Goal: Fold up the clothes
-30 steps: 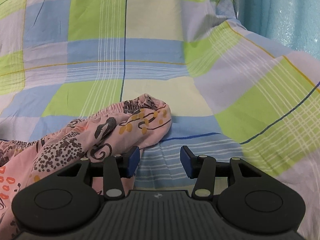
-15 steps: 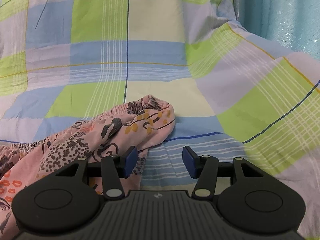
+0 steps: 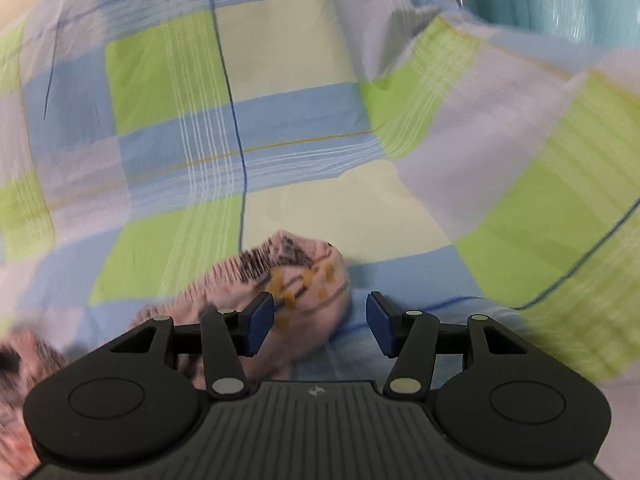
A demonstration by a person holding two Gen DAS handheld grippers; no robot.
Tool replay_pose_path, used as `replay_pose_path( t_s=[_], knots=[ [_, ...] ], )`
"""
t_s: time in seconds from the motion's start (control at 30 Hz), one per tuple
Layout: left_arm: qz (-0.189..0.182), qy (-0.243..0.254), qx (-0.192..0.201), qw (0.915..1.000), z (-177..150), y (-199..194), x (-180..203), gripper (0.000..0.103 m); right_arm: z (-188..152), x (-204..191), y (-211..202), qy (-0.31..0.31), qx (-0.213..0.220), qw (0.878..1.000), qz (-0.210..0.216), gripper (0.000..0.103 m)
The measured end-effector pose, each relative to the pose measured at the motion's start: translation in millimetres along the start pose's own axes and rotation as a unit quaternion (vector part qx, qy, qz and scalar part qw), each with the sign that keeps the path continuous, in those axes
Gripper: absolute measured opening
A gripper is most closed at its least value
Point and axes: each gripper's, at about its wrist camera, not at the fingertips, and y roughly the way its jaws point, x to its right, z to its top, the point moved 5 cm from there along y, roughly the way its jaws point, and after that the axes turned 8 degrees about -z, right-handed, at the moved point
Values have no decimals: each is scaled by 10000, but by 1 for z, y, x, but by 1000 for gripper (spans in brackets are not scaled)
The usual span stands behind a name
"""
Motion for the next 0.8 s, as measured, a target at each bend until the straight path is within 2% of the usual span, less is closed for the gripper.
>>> replay_pose_path(
  t_s=[0.07,0.13,0.2,0.23,0.27,0.3,0.33,0.37,0.47,0.5,0.6,0.63,0.7,0.73,0.8],
  knots=[
    [254,325,108,9991,3,-7,2,2,7,2,8,45,-1,10000,47,54],
    [565,665,285,9958,21,-18,0,1,15,0,13,-50,35,10000,4,54],
    [875,1003,461,9900,39,-28,-1,1,22,-4,19,-251,-33,9997,15,54],
    [1030,1172,548,9862,48,-33,-1,1,24,-8,23,-411,-148,9990,12,49],
    [1183,1339,636,9818,57,-39,-1,1,26,-13,25,-583,-201,9981,-32,17],
    [1336,1506,723,9769,66,-44,-2,1,28,-18,27,-756,-249,9968,-80,3],
    [1488,1672,809,9713,75,-49,-2,1,32,-21,26,-881,-155,9959,-161,1],
    [1595,1815,866,9665,83,-50,-4,1,39,-25,23,-953,14,9953,-182,0],
    [2147,2347,984,9429,106,-43,-11,1,62,-36,25,-1135,418,9922,-314,0],
    [2309,2373,951,9388,112,-38,-21,1,68,-41,28,-1214,524,9905,-375,0],
    [2539,2110,690,9414,113,-22,-52,3,78,-53,51,-1391,492,9873,-594,0],
    [2661,2088,601,9392,110,-16,-61,3,77,-55,60,-1474,412,9859,-671,0],
    [2715,1870,581,9423,104,-16,-74,10,73,-56,75,-1536,252,9846,-800,35],
    [2733,1791,646,9429,100,-22,-77,11,71,-54,74,-1450,292,9851,-881,37],
    [2762,1742,780,9420,93,-35,-76,22,65,-48,61,-1199,384,9889,-788,37]
  ],
)
